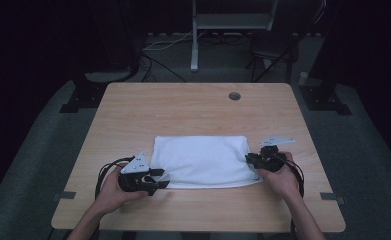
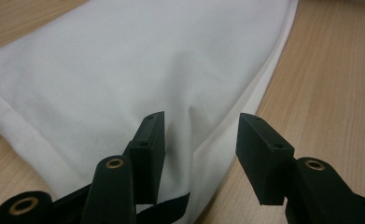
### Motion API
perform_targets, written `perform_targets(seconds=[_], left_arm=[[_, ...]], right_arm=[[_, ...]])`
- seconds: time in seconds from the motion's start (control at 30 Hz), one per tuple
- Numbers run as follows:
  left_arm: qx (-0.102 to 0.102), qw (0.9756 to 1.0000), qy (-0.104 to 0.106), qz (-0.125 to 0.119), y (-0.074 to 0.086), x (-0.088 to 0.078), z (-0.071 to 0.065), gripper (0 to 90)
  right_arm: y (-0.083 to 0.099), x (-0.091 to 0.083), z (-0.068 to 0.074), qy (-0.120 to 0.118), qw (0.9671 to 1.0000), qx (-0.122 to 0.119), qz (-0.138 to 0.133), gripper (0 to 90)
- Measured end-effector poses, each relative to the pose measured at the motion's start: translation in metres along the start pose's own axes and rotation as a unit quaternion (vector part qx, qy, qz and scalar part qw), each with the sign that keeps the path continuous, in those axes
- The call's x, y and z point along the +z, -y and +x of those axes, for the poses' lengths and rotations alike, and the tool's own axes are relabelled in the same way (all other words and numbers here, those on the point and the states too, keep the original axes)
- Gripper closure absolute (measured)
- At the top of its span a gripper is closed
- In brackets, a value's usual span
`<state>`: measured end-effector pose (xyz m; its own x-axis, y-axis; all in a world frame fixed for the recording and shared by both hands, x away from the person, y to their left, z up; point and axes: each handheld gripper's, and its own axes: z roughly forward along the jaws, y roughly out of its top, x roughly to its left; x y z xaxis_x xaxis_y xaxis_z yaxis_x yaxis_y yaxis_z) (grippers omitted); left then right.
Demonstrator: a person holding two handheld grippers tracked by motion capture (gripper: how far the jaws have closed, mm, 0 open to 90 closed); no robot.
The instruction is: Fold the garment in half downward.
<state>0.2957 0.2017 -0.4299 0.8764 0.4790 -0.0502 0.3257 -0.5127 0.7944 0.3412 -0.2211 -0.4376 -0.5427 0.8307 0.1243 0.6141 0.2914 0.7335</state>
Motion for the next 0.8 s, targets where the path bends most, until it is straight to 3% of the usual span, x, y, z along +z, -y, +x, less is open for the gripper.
perform_targets(seconds=[0.13, 0.37, 0.57, 0.67, 0.8], left_arm=[[0.0, 1.0, 0.0, 0.0, 0.0, 0.001, 0.0, 52.1], [0.002, 1.0, 0.0, 0.008, 0.0, 0.002, 0.0, 52.2], [0.001, 0.9999, 0.003, 0.01, 0.0, 0.003, -0.001, 52.1], [0.003, 0.9999, 0.004, 0.01, -0.001, 0.002, -0.002, 51.7], [0.004, 1.0, 0.002, 0.0, -0.001, -0.005, -0.002, 51.6]], right_arm=[[-0.001, -0.002, -0.002, -0.002, 1.0, 0.005, -0.005, 87.4], [-0.004, -0.012, -0.004, 0.024, 0.9994, 0.0, -0.026, 88.0], [0.0, -0.002, -0.006, 0.04, 0.9992, -0.01, -0.004, 87.5], [0.0, -0.003, -0.004, 0.042, 0.9989, -0.018, -0.006, 83.5], [0.0, -0.02, 0.002, 0.044, 0.9983, -0.028, -0.025, 75.5]])
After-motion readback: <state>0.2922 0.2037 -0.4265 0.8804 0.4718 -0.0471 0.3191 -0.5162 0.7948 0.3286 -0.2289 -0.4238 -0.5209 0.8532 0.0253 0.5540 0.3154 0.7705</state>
